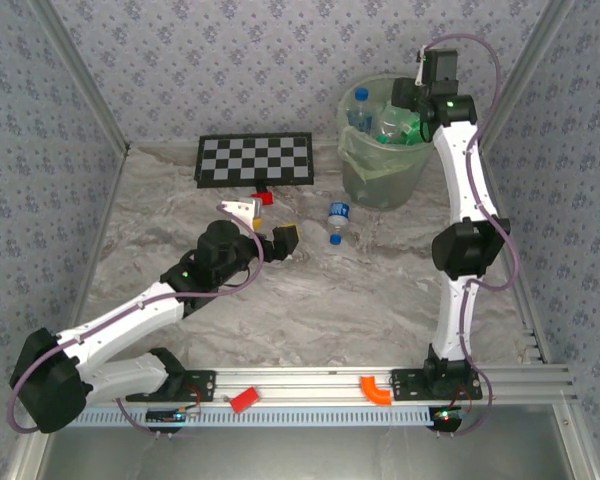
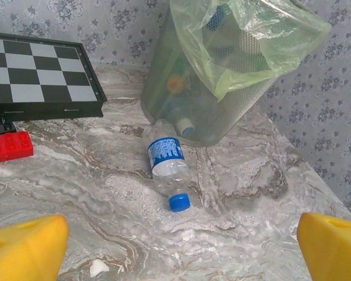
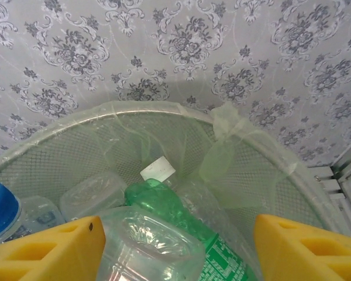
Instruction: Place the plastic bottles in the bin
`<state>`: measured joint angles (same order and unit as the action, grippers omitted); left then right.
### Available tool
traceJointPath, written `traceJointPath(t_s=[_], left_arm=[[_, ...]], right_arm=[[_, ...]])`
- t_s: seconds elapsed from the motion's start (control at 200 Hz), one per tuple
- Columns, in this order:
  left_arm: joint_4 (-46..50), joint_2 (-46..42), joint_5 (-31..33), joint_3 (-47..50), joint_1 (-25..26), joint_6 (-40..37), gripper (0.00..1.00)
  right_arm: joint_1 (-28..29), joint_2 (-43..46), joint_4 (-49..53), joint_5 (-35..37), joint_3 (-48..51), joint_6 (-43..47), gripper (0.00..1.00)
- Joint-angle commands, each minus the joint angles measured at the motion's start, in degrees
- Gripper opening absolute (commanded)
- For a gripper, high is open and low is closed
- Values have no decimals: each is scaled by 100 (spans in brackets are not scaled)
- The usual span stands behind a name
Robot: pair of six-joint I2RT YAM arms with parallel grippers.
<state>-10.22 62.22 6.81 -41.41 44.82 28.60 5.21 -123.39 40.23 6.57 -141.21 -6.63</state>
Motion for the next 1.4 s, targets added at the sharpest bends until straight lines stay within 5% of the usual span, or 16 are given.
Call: traceJointPath(t_s=[0.0,0.42,0.63,0.725,0.95,1.174,1.394], left_arm=[[-69,-113,-1,8,46,36,100],[-195,-117,-92,104,55,141,100],[-191,-205,-83,176,54,162,100],[-219,-210,-70,186,55,172,100],[-234,-148,-105,134,58,164,100],[-55,-244,-11,107,54,42,100],[-32,-180,-11,55,53,5,100]], right_arm=[[4,198,308,-183,440,-77,68],[311,1611,-758,-270,2923,-249,57],[407,2153,-1028,42,3417,-216,65],[391,2182,-996,192,3221,-225,77],[345,1401,-269,170,1924,-305,86],[157,72,1456,-342,-456,-793,86],[68,-167,1799,-760,-769,-1097,86]])
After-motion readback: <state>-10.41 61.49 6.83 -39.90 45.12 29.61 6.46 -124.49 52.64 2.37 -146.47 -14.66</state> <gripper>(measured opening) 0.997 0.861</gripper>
